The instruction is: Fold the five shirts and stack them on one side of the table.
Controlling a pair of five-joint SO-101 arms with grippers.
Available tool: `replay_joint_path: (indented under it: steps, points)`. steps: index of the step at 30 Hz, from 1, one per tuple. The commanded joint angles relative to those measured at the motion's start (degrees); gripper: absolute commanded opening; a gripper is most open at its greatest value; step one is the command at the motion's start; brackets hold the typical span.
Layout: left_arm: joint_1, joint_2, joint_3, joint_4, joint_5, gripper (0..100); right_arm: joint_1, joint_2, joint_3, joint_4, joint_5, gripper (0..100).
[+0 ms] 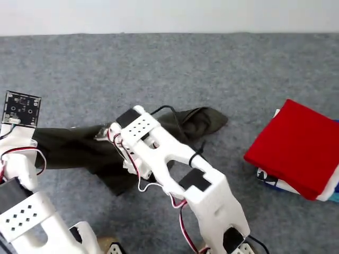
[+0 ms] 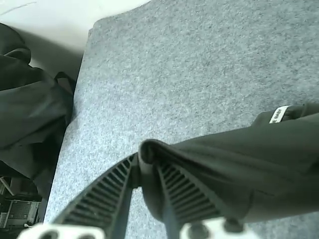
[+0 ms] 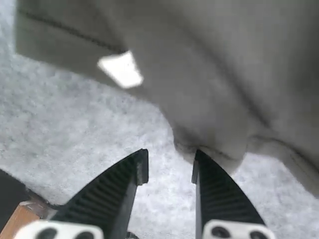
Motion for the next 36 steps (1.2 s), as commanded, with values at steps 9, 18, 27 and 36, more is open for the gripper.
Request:
replay_joint_path:
  steps: [9,18,27,36]
  points:
    - [-0.18,-0.62,-1.36,-1.93,0.62,1,1.89,5.67,-1.41,-4.79,-0.44,20.2]
    - [-0.18,-0.62,-1.71,-1.85,0.62,1,1.89,9.63,-8.09,-1.01,-0.26,20.6]
    - [-0.18,-0.62,-1.71,-1.76,0.62,1,5.67,14.37,-12.48,-0.22,-0.26,0.9]
    - [-0.09,-0.7,-5.14,-1.85,0.62,1,12.7,3.82,-20.57,5.14,4.13,0.8]
